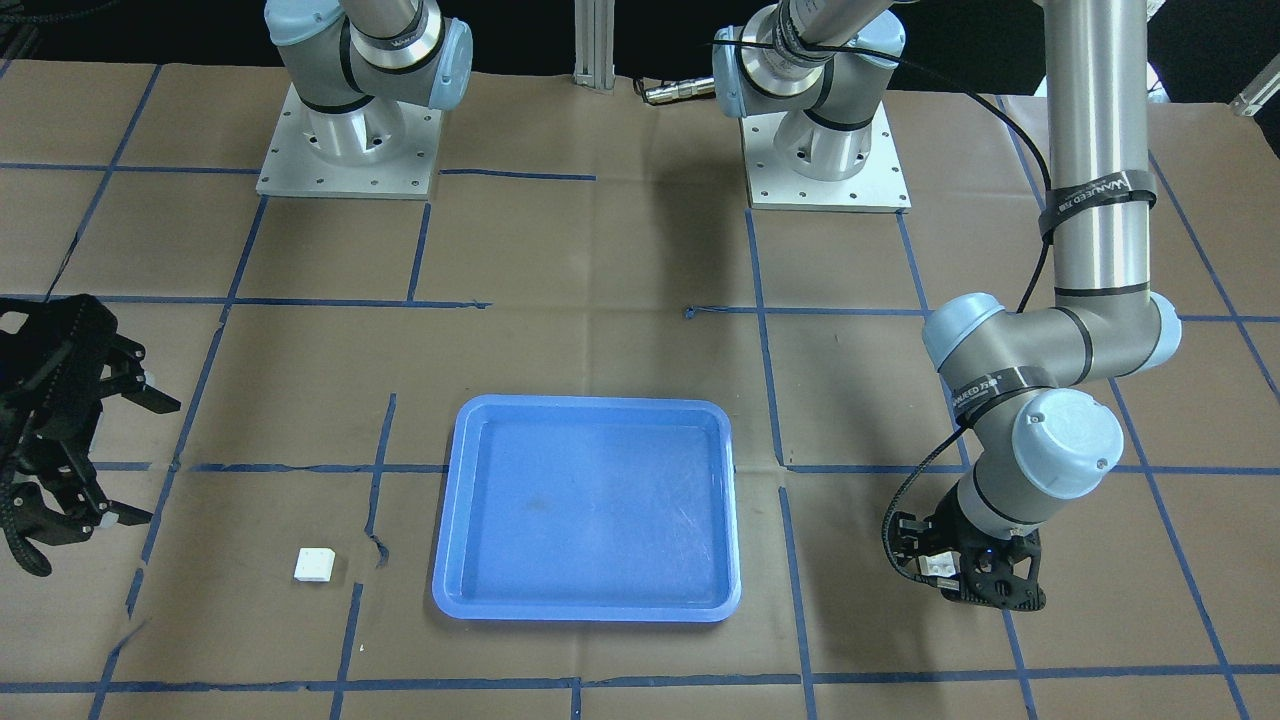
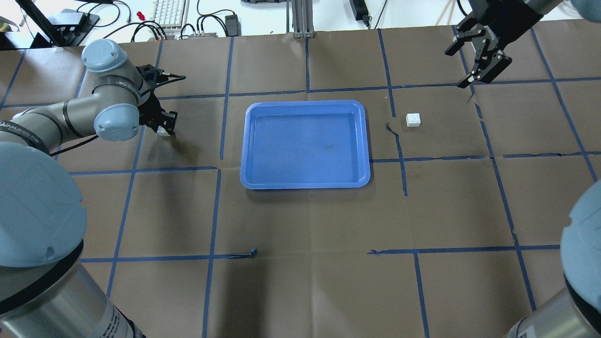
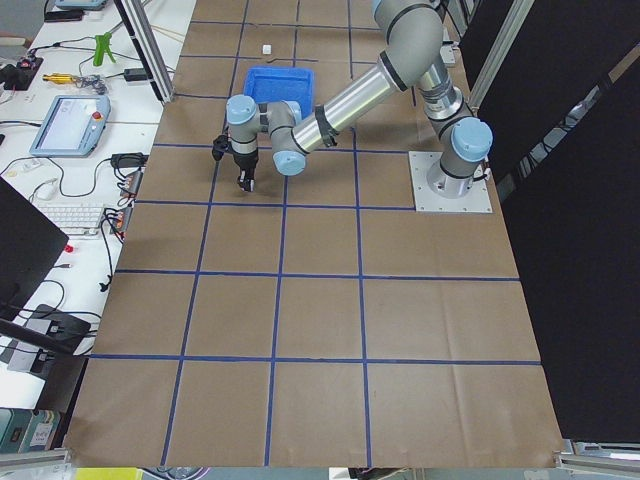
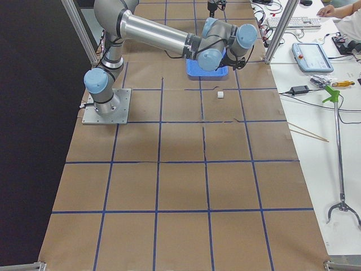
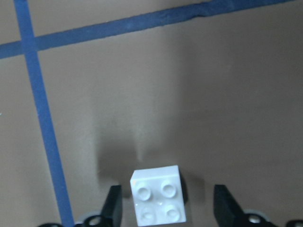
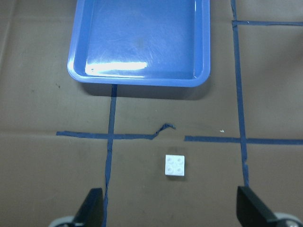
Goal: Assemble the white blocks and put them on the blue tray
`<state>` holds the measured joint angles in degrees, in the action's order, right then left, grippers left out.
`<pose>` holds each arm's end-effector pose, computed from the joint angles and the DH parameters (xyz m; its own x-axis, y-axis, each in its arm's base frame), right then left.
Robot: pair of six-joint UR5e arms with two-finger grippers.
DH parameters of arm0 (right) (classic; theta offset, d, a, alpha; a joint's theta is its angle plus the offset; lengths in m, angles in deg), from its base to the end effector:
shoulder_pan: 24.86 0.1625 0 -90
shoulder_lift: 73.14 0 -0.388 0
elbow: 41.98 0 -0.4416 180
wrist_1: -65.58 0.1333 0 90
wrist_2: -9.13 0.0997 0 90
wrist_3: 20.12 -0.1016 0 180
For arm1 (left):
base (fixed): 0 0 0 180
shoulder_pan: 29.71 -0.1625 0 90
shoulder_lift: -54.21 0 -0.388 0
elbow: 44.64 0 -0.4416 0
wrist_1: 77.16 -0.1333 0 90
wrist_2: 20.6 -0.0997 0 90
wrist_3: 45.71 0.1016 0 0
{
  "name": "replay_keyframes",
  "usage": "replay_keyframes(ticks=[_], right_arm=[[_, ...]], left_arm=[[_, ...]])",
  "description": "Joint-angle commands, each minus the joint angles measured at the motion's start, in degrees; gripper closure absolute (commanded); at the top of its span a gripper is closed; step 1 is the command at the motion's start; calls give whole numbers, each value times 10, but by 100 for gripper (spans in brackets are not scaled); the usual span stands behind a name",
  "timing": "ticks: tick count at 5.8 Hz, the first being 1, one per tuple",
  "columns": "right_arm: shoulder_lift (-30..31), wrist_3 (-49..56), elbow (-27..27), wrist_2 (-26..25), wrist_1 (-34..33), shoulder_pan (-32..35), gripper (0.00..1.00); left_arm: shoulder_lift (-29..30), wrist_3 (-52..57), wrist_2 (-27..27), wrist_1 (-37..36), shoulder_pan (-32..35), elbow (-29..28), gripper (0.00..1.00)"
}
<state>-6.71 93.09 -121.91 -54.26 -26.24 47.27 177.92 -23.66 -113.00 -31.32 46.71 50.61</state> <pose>-0.0335 -0.6866 0.3059 0.0482 -0.9988 -0.0132 -0.8749 -0.0359 -0.4829 0.0312 -0.6789 0.1155 -0.9871 0.1426 -0.0727 0.1475 0.9867 -0.0683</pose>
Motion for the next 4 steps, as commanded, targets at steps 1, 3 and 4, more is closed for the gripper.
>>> replay_keyframes(ticks=[1,3,4], right_arm=[[-35,15,-92,66,-128,-22,0],[-85,13,-101,94,-186,-23,0],[-104,13,-102,99,-211,-23,0]], left_arm=[[-8,-4,3,-3,-2,-2,100],[-45,53,5,3,43,12,100],[-72,108,1,3,103,32,98]])
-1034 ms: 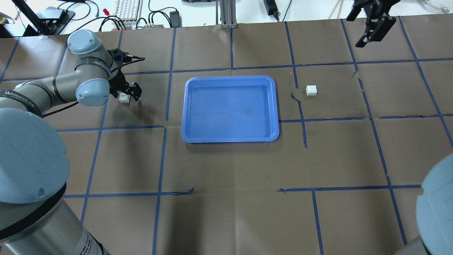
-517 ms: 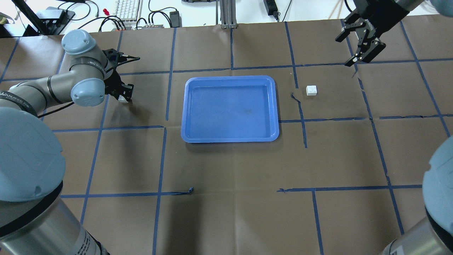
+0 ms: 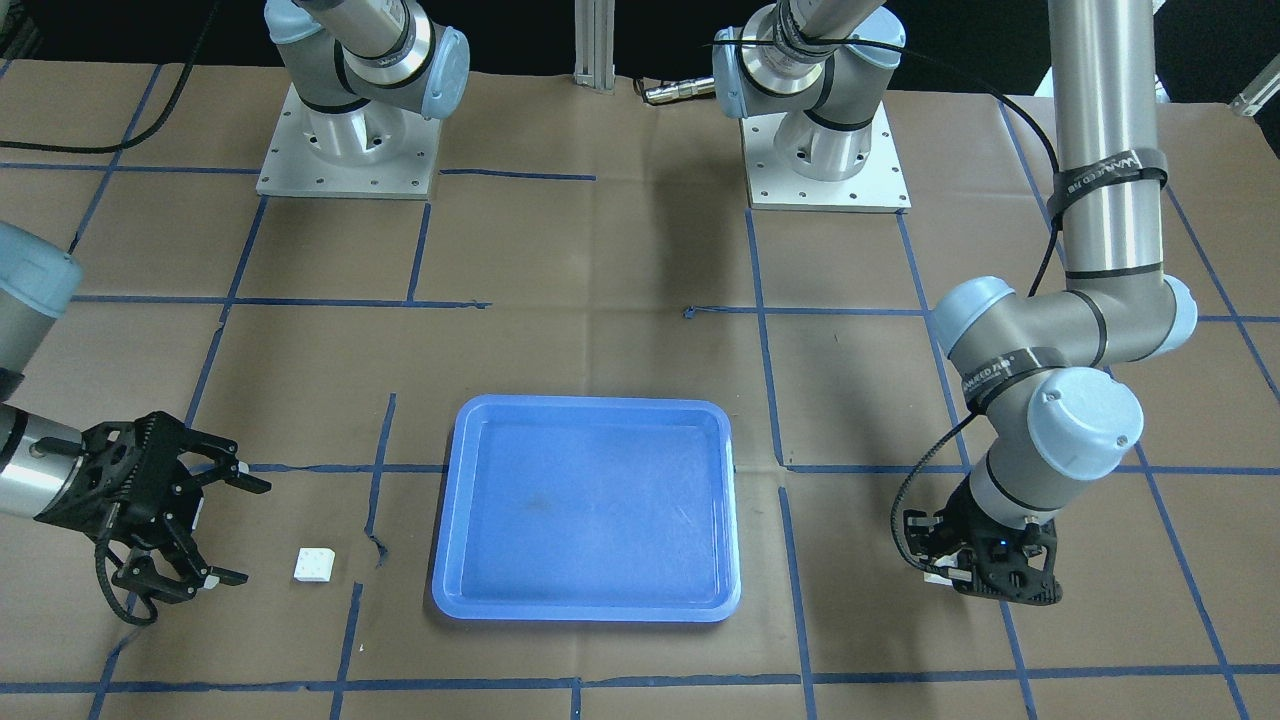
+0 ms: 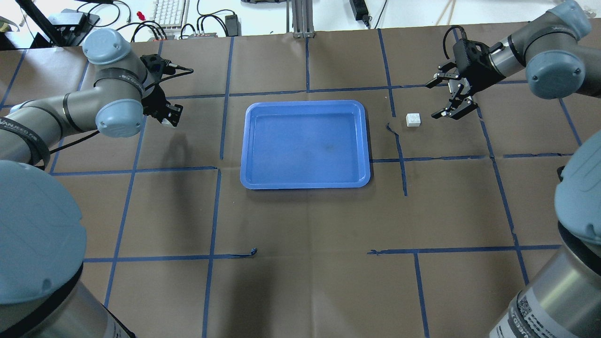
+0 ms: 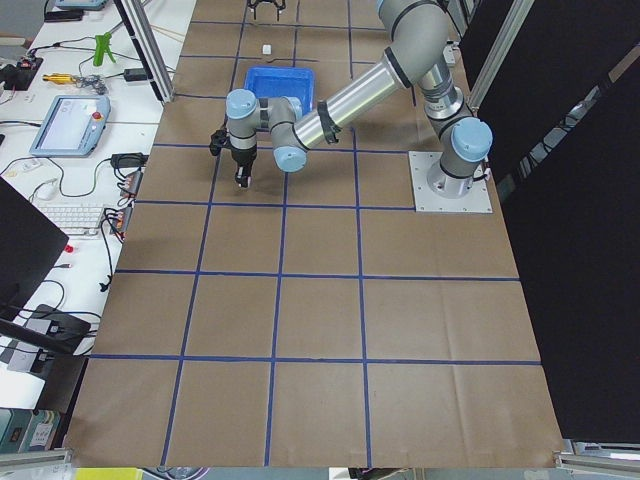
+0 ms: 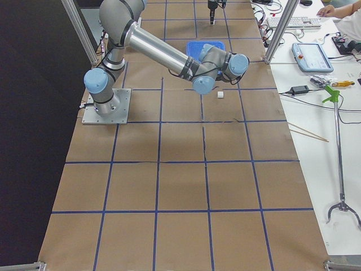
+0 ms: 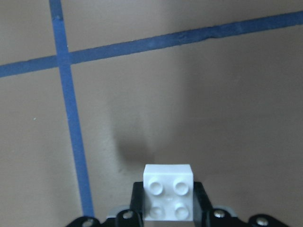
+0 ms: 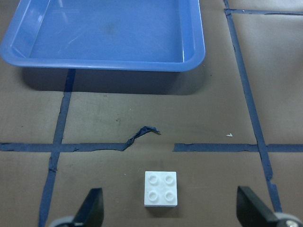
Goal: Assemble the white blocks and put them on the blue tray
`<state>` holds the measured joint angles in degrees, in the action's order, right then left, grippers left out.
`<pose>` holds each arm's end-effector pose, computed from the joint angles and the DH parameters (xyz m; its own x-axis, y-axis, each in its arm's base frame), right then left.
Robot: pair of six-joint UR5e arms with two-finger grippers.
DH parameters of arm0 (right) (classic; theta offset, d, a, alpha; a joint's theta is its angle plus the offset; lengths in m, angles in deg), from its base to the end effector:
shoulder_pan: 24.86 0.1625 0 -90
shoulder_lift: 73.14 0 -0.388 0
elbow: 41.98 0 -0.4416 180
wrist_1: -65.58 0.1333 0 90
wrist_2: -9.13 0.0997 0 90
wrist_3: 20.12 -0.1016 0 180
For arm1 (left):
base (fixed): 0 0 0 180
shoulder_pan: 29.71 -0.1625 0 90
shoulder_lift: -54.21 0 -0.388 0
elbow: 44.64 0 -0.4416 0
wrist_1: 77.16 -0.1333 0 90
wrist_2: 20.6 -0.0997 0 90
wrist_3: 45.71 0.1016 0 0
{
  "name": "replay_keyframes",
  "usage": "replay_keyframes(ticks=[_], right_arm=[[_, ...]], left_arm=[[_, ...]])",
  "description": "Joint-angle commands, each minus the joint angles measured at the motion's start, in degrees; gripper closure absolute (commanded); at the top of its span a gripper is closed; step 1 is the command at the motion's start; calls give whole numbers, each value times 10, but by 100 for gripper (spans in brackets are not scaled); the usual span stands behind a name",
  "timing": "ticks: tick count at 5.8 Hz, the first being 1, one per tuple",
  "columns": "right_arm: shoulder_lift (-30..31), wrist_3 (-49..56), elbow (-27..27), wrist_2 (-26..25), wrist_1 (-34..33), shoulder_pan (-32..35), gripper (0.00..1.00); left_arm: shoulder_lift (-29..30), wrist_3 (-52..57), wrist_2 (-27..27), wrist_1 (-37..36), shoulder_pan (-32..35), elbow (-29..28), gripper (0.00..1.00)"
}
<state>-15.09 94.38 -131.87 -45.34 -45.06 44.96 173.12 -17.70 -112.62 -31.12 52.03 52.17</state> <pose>-0.0479 -0.6879 0.1583 -0.0073 -0.9982 0.0597 -0.8000 -0.0300 -0.5993 -0.0337 -0.6711 0.1581 -0.9393 0.3288 -0.0981 0.3386 0.9345 -0.1101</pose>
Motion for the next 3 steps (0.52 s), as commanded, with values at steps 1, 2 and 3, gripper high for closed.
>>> replay_keyframes(ticks=[1,2,3], right_arm=[[-43,5,-3,11,-51,0,0],[-52,5,-4,10,-52,0,0],[-54,5,-5,9,-50,0,0]], left_arm=[[-36,56,-4,30,95,16,98],[-47,98,-4,54,142,8,97],[-41,179,-8,52,178,8,96]])
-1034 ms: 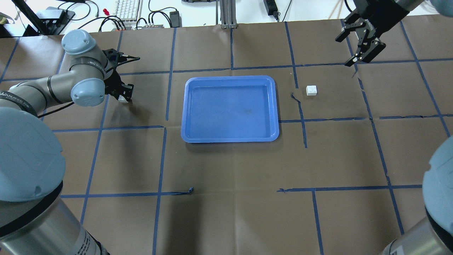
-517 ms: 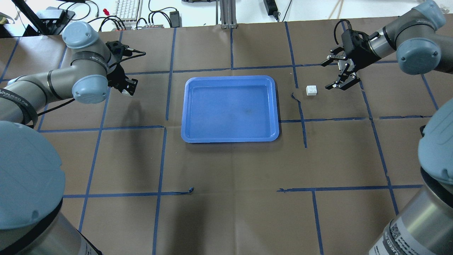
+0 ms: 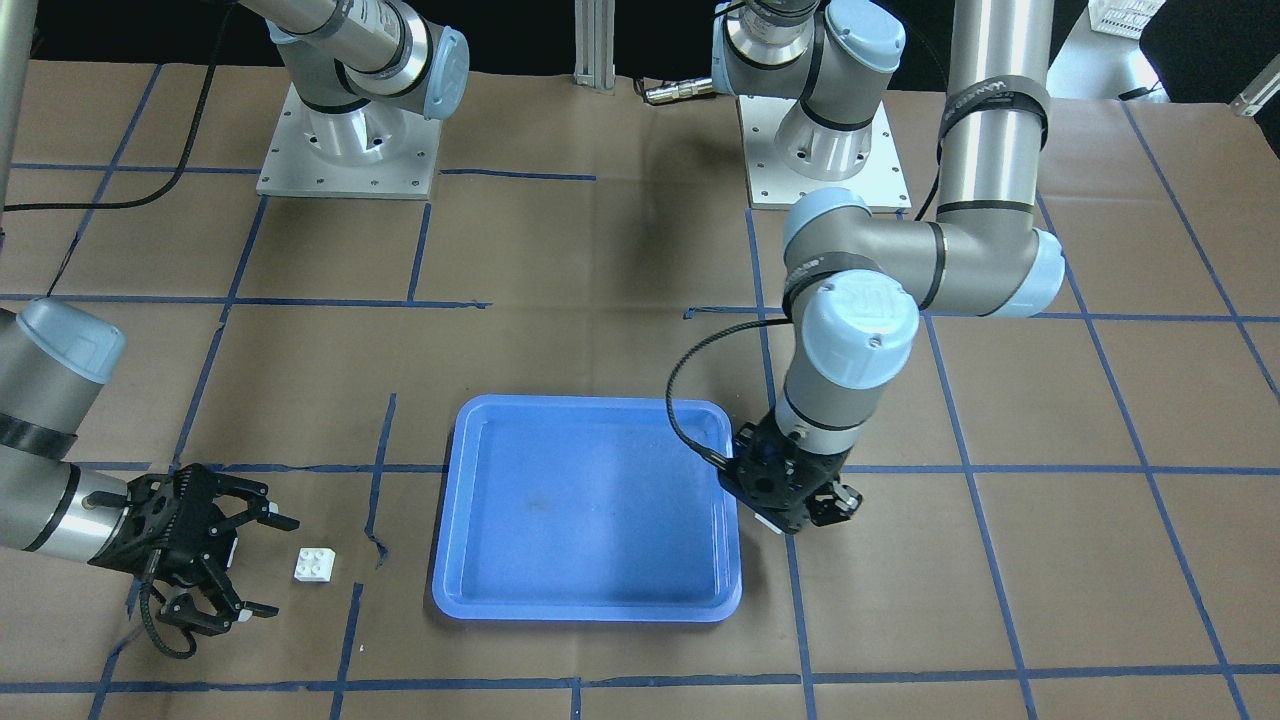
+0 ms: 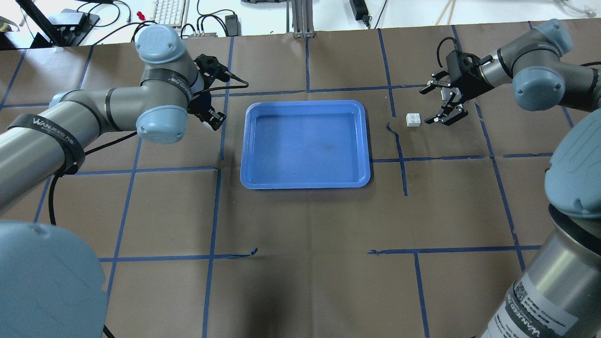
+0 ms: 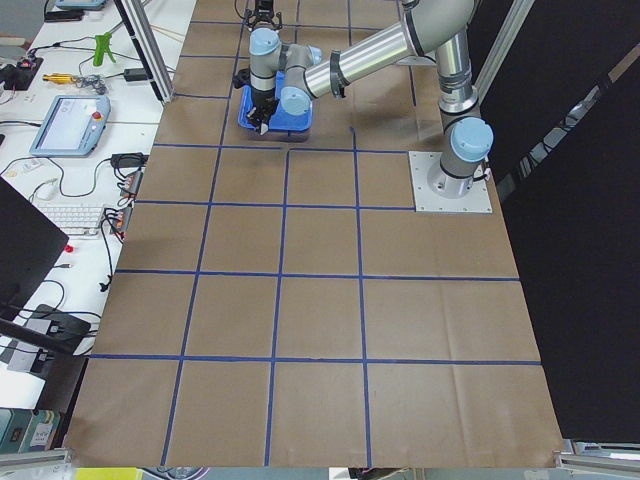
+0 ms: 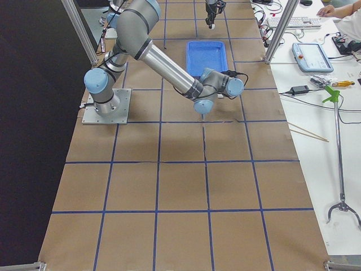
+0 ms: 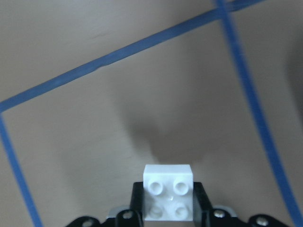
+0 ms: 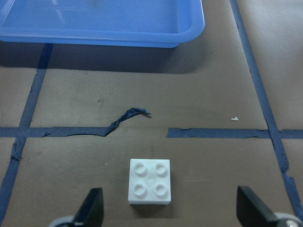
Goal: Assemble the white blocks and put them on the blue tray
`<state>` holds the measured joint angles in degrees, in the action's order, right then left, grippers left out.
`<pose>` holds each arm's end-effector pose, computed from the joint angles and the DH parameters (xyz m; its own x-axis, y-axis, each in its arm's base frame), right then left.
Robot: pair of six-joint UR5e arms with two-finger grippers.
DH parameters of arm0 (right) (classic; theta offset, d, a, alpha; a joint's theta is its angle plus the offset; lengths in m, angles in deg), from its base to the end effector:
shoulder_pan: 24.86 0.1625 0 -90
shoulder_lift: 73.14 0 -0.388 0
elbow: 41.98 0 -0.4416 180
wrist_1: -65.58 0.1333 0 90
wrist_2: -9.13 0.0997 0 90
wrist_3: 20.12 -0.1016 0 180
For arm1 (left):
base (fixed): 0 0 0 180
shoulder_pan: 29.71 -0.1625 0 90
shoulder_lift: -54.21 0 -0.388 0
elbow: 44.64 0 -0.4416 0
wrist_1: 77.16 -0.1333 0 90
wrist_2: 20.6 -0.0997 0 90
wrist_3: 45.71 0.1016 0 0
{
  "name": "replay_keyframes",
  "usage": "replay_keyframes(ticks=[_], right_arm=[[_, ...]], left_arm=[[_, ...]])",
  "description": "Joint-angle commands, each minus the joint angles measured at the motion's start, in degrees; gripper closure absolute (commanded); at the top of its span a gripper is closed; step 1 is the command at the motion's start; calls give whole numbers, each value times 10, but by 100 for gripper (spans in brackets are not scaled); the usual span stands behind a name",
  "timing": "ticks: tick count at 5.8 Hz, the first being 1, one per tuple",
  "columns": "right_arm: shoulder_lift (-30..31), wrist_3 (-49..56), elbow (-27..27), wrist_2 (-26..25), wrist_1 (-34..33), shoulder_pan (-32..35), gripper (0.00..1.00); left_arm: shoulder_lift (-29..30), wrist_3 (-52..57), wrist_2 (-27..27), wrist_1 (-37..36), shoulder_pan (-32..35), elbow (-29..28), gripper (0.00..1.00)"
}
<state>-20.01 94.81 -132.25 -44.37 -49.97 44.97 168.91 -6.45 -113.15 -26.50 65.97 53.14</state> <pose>-0.0478 -0.6920 0.1062 -0.0056 -0.9980 0.0634 -0.7893 -0.0345 -0.6131 -0.1921 -0.6299 0.1890 -0.7079 0.6977 -0.1098 0.7055 0.7057 -0.0645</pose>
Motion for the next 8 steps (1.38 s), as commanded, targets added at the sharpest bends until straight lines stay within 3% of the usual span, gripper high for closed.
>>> replay_keyframes(ticks=[1,2,3,5,7,8], right_arm=[[-6,1,-10,-2,-1,0,0],[-6,1,-21,-2,-3,0,0],[-5,1,-21,-2,-1,1,3],[-3,2,-18,-3,-2,1,36],[-3,13,-18,-3,-13,1,57],[-3,13,-18,-3,-14,1,62]], left_arm=[[-1,144,-2,4,66,-1,96],[13,300,7,1,85,0,96],[15,357,9,-8,86,-2,96],[45,356,38,-14,114,-6,96],[69,308,39,-48,126,-6,96],[74,309,39,-49,128,-5,96]])
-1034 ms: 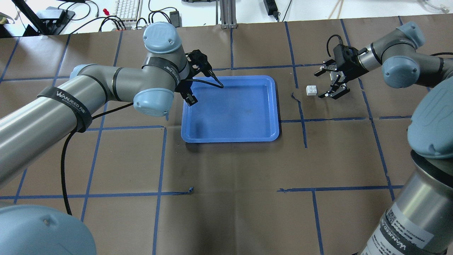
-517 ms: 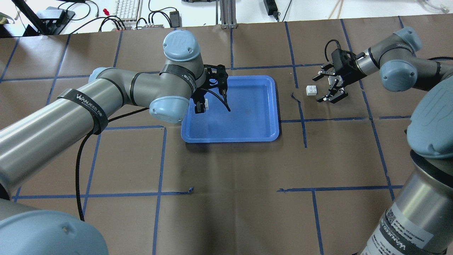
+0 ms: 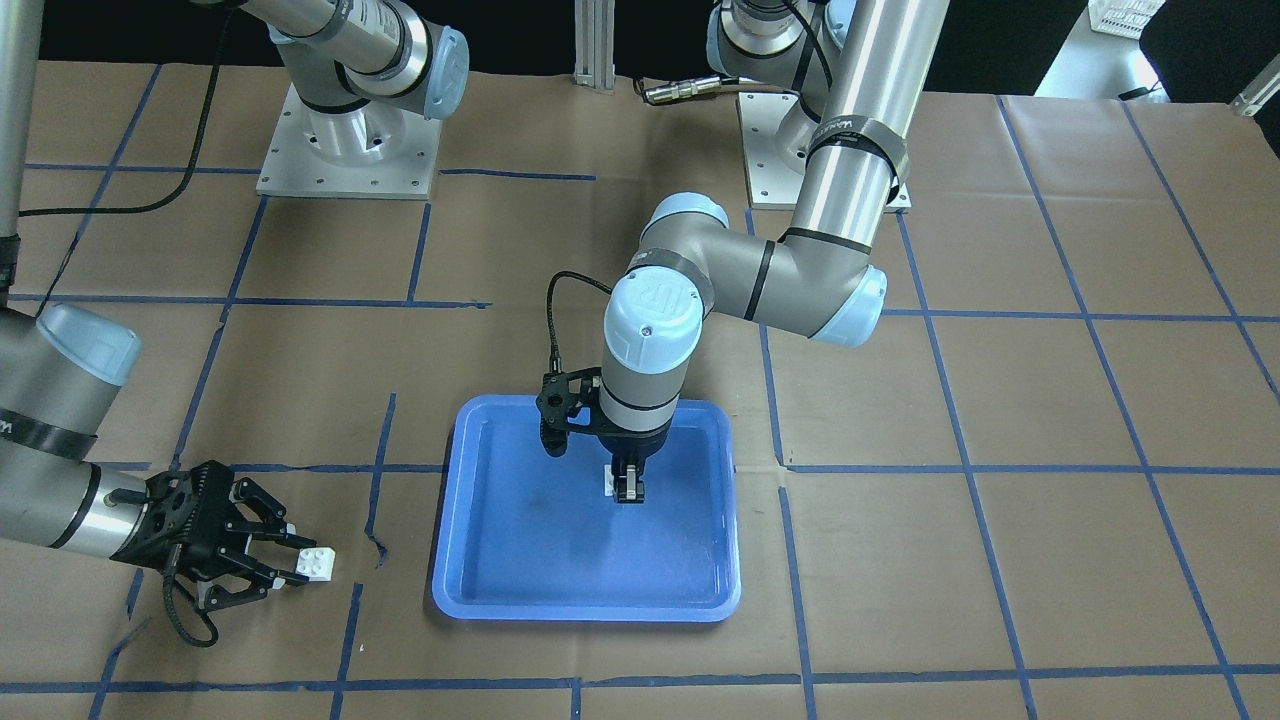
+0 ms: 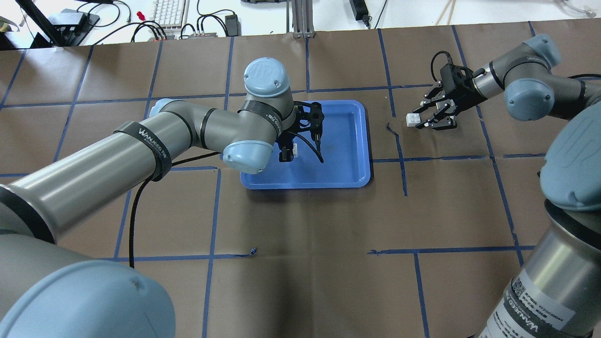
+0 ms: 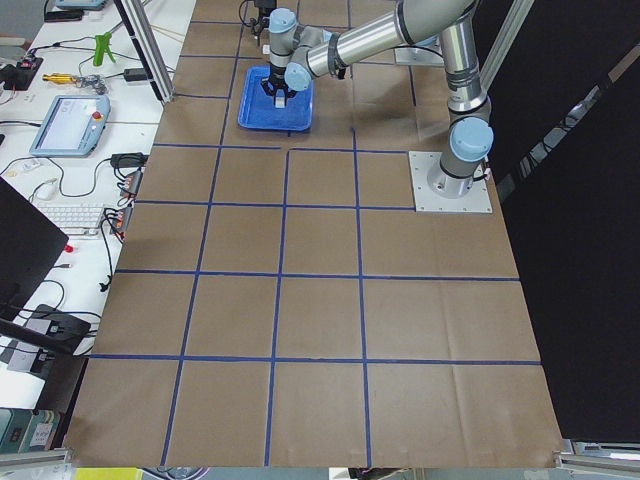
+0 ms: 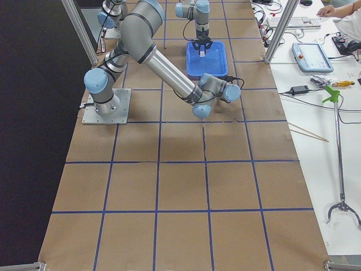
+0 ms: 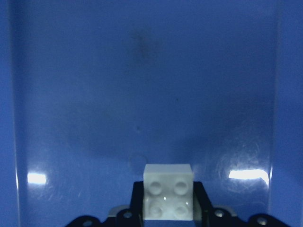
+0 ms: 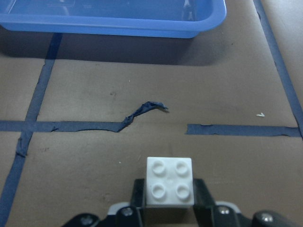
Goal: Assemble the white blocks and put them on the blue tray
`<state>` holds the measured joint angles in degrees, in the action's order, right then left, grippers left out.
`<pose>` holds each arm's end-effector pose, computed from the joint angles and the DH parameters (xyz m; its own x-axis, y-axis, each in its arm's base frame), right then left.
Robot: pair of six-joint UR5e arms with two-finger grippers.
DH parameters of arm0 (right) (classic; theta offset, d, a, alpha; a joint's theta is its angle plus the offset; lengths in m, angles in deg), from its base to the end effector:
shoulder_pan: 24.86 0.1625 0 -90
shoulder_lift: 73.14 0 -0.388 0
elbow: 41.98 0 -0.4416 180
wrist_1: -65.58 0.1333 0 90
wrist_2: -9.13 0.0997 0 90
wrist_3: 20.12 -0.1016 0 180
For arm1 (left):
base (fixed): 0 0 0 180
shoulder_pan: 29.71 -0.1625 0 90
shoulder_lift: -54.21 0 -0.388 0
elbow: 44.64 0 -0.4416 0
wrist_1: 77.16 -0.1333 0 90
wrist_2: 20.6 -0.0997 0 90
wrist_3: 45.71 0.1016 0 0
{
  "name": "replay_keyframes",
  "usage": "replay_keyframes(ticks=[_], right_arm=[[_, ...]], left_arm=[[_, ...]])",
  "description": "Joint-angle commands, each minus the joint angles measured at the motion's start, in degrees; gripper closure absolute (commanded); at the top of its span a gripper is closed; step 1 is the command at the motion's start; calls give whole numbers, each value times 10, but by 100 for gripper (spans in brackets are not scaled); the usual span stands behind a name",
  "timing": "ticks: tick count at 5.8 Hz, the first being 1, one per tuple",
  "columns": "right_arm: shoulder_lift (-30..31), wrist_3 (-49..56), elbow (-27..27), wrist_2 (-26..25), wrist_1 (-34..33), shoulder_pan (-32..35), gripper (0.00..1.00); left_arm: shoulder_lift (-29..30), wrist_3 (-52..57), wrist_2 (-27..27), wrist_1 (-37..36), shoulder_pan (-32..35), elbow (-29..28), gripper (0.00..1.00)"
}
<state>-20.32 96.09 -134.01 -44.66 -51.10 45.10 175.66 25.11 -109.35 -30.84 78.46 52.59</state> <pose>-0.0432 -0.6827 0.0908 0.0153 -0.9981 0.0601 -0.7884 -0.0490 -0.6132 -0.3331 -0.5804 0.1250 -0.0185 0.9970 -0.0752 0.9987 0.0148 -0.0492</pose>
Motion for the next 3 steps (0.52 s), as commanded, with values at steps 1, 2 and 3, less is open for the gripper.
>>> replay_keyframes(ticks=[1,2,3], right_arm=[[1,1,1,0,-5,0,69],[3,-5,2,0,-6,0,69],[9,-10,11,0,-5,0,69]], left_arm=[[14,-7,1,-14,4,0,91],[14,-5,-2,-15,4,1,72],[14,-5,-1,-15,4,0,26]])
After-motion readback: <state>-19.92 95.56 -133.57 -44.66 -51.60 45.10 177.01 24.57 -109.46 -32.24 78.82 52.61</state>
